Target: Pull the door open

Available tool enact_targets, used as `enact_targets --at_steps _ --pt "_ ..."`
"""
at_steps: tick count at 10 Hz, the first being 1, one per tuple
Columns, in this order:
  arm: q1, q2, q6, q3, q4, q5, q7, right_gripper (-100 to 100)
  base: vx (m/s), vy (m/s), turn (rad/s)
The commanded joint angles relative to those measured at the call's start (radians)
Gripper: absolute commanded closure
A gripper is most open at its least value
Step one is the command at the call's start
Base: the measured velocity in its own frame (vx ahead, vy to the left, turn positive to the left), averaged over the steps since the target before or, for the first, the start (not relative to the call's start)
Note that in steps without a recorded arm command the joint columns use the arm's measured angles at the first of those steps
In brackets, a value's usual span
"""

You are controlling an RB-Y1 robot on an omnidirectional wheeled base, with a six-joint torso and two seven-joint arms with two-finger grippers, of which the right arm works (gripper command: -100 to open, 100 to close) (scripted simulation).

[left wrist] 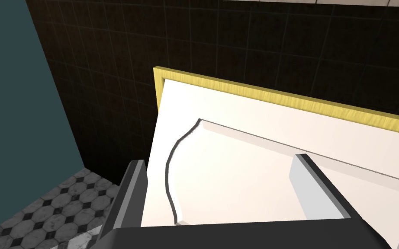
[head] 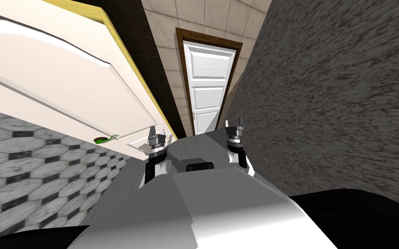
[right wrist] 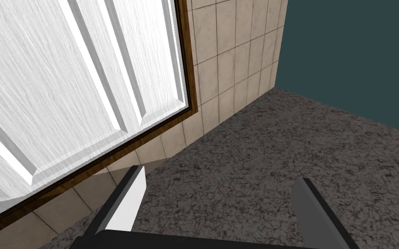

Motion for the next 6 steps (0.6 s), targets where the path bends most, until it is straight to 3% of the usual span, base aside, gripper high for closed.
enact_targets --at_steps 1,6 --pt "-0.008 -0.007 -0.01 0.013 0.034 -0.012 -0.029 -100 0.084 0.026 0.043" --pt "-0.041 -0.033 -0.033 0.045 0.145 -0.056 -0.125 -100 0.098 0.037 0.043"
